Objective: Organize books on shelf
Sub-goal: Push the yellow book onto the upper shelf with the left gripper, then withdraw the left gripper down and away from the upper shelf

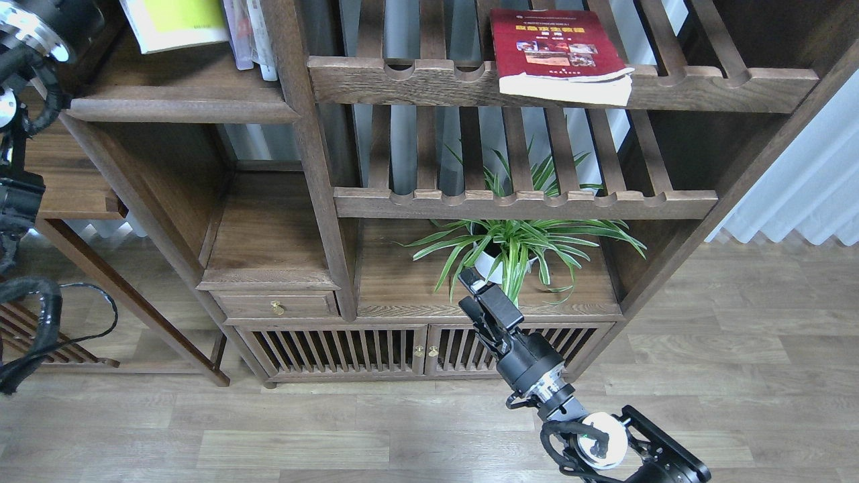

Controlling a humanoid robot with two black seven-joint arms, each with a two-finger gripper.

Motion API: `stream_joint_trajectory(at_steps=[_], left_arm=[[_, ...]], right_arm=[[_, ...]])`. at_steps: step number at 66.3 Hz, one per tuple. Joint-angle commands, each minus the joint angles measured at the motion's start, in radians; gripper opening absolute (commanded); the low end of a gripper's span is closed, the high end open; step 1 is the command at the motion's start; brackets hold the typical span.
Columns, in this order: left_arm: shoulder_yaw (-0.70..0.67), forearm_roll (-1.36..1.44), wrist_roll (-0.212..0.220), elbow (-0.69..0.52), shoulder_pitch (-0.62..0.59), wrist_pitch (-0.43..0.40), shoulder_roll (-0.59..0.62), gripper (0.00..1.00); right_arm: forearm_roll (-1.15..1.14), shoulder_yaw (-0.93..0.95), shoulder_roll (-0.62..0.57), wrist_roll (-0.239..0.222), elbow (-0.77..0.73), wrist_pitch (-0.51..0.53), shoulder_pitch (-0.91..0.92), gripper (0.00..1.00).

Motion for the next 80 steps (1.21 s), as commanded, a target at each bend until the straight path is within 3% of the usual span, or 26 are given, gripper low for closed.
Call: stream_joint_trajectory(at_steps=[1,10,24,45,51,80], left_arm=[[0.021,0.001,-0.007,0.035,0.001,0.001,0.0,0.0],[0.05,0.001,-0.039,0.049,0.001,-0.002,0.013,0.0],[0.055,0.001,-0.053,0.049,0.001,-0.003,0.014,0.0],[0.116,0.001,-0.202,0.054,0.002,-0.008,0.016,0.0],[0.124,-0.001,-0.222,0.054,0.001,-0.014,0.013,0.0],[0.173,-0.007,-0.228,0.054,0.001,-0.033,0.01,0.02]], right_arm=[[0.0,0.0,0.0,0.0,0.0,0.0,-0.004,0.99],[0.0,0.001,0.0,0.0,0.0,0.0,-0.004,0.99],[0.002,0.003,0.0,0.0,0.002,0.0,-0.006,0.99],[0.0,0.001,0.0,0.0,0.003,0.0,-0.004,0.99],[0.0,0.001,0.0,0.0,0.005,0.0,-0.003,0.99],[0.002,0.0,0.0,0.0,0.005,0.0,-0.007,0.99]])
